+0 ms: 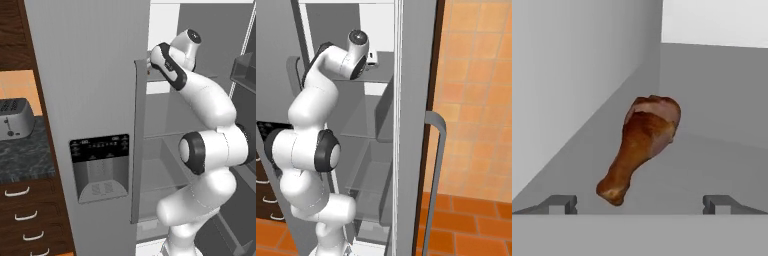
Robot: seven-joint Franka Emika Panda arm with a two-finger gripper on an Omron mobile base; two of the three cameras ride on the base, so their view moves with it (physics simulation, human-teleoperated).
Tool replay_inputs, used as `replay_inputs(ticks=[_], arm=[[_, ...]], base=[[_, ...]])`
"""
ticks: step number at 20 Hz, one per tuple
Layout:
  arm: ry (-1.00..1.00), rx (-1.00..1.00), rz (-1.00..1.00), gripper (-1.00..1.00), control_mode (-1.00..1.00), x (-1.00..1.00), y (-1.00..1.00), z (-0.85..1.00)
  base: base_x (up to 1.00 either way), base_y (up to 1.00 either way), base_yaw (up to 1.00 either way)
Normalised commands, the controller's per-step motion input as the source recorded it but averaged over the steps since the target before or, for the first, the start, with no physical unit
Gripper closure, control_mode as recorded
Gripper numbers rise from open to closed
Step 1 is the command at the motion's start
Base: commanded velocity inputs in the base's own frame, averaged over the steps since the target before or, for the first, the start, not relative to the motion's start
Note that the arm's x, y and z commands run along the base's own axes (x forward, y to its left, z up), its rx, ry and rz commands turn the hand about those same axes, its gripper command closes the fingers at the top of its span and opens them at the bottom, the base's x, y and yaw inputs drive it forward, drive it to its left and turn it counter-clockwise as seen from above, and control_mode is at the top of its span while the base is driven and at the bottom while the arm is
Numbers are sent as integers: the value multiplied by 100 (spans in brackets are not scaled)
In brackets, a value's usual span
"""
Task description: Place one corn and one chicken drumstick in each tupperware on the nearby counter, to pack two identical lunches.
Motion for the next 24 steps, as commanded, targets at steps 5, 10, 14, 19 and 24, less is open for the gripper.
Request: replay_inputs(ticks=[5,10,14,19,24], arm=[[-9,-2,1,-100,-100,32,-12,-26],[0,0,0,-100,-100,44,7,-5],[0,0,0,-100,-100,39,28,0],[-1,0,1,-100,-100,-12,-14,-16],[-1,0,0,-100,-100,-1,36,1]], base=[[0,0,0],[0,0,0],[0,0,0],[0,0,0],[0,0,0]])
